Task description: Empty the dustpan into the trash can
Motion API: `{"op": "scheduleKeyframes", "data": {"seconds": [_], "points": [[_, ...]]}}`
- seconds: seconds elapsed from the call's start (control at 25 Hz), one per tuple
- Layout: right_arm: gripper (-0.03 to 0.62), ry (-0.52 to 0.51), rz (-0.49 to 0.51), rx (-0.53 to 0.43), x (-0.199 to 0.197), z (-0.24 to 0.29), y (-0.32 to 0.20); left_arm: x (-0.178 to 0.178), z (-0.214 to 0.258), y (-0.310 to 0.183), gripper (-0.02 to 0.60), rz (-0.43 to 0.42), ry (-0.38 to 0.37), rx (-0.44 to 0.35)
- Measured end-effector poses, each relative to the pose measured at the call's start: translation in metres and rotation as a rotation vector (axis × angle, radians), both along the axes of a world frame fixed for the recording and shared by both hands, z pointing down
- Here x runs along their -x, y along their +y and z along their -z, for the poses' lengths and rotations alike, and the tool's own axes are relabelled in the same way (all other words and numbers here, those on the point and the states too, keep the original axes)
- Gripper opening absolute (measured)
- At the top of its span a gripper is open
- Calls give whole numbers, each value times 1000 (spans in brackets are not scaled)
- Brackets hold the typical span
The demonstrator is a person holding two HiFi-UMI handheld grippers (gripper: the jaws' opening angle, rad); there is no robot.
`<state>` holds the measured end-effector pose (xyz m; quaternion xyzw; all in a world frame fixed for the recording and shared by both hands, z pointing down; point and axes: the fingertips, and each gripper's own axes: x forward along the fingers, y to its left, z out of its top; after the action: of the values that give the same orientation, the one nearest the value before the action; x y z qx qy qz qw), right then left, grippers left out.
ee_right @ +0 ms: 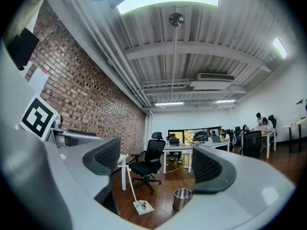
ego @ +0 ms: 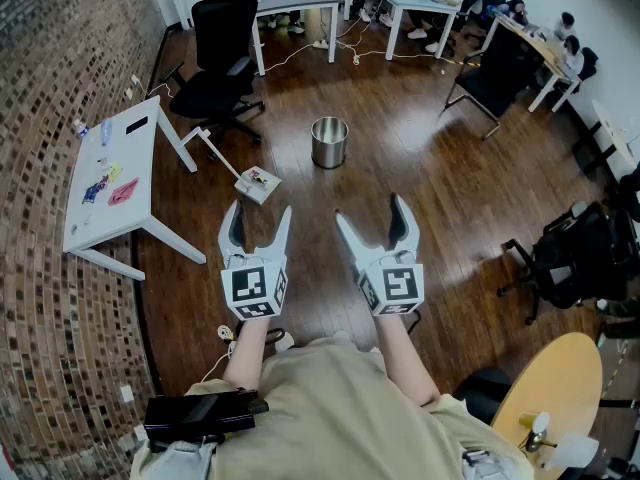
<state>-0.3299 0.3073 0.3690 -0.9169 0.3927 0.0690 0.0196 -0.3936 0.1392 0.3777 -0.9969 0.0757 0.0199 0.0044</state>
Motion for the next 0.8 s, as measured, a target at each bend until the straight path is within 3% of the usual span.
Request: {"op": "scheduleKeyframes", "data": {"seconds": [0.48,0.8], "points": [[453,-26,28,-7,-14,-14,51,-3,-9,54,347,35,-8,-10],[445,-60,55,-5,-19,-23,60,0,-8,62,341,73,-13,-22]]}}
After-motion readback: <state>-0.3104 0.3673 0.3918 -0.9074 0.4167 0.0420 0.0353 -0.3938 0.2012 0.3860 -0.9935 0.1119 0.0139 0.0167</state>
